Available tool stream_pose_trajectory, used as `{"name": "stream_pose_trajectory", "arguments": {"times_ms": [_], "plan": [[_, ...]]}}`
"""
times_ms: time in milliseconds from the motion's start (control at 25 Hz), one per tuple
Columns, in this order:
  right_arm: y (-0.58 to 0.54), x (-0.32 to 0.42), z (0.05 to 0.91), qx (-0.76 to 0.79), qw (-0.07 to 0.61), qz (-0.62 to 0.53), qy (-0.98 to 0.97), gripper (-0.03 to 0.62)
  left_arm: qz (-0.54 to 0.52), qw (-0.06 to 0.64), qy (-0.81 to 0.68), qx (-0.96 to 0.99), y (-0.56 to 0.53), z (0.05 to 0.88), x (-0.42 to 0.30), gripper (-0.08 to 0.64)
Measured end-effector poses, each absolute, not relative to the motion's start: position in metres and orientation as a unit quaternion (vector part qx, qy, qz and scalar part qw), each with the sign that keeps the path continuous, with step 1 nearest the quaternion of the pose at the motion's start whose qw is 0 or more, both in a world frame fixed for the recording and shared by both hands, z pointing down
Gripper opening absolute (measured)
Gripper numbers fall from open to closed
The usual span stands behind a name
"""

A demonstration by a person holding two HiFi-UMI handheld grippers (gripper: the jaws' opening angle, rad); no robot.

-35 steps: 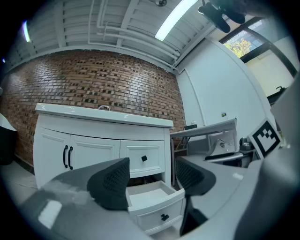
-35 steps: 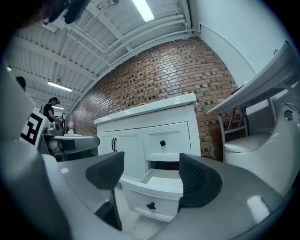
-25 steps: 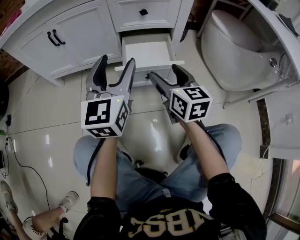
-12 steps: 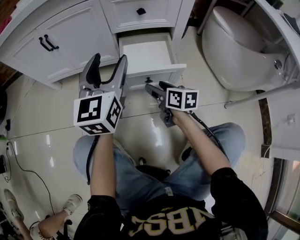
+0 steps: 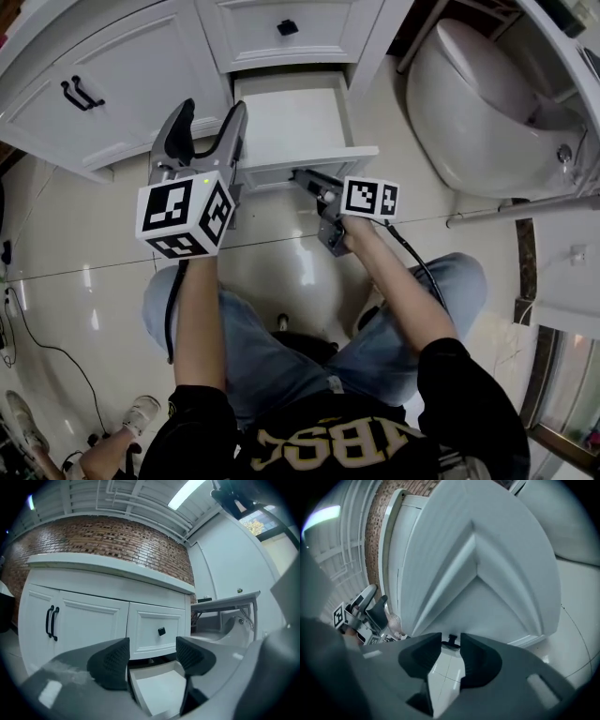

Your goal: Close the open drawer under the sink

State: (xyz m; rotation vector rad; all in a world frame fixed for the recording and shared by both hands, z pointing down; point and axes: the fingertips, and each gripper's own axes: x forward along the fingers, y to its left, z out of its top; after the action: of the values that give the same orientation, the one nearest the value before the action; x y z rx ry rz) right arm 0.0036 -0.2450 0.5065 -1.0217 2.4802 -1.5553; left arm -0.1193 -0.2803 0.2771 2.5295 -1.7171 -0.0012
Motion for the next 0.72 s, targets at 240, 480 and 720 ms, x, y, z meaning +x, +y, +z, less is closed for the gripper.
{"name": "stream_pose_trajectory", "arguments": {"times_ms": [240,480,720], "plan": [[-0.274,0.002,0.507,-0.319,0.045,-0.505,0.801,0.129,-0.011,0.074,-0.566,0.821,-0.312,0.295,-0.119,0.308],[-0.321,-0.001,0.505,-0.332,0.068,-0.494,0.801,0.13,0.003,0.096,-0.572,0.815,-0.335,0.318,-0.12,0.308],[-0.375,-0.009,0.504,-0.367,0.055,-0.438,0.819,0.13,0.009,0.109,-0.583,0.805,-0.352,0.331,-0.131,0.308]]}}
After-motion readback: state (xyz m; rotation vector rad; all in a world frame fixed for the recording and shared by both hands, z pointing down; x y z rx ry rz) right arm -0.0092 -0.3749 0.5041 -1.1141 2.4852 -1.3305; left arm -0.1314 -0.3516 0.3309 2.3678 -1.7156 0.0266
